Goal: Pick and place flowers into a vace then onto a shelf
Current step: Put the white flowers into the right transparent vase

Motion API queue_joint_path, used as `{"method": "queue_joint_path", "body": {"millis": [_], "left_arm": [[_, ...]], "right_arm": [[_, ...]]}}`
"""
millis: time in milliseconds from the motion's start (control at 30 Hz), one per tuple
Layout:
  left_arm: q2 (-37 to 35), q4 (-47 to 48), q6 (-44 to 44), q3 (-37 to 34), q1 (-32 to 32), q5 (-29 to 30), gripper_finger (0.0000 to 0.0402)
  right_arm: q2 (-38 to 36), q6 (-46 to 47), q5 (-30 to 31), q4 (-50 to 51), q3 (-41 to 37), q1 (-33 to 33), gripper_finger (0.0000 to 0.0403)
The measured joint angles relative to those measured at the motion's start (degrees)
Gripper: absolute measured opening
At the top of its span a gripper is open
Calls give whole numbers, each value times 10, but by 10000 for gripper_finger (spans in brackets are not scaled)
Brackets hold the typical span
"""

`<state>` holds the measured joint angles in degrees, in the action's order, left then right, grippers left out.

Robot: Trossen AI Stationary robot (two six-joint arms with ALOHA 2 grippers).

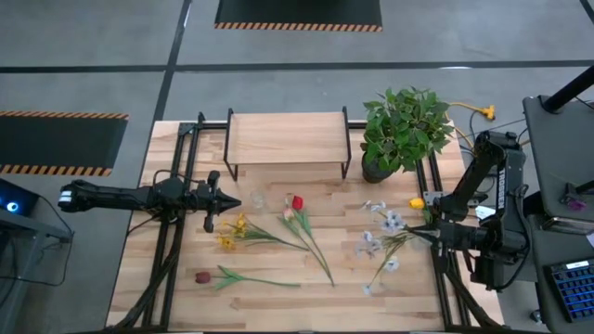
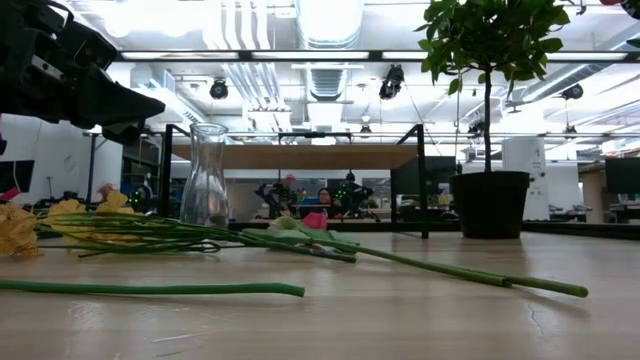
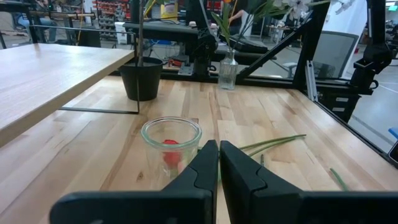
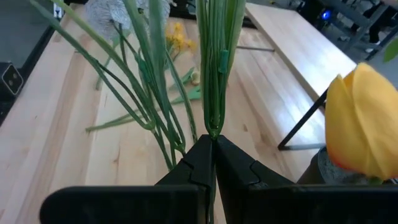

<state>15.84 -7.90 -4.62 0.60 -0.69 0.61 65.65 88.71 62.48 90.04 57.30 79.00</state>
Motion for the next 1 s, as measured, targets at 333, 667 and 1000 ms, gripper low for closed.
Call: {"method": "queue_joint_path", "body": {"millis": [333,667,1000], "left_arm": [[0,0,0,0,0,0,0],[0,0,0,0,0,0,0],[0,0,0,0,0,0,0]], "right_arm": [[0,-3,7,0,0,0,8],[0,-6,36,0,0,0,8],[0,-6,14,0,0,0,8]]}}
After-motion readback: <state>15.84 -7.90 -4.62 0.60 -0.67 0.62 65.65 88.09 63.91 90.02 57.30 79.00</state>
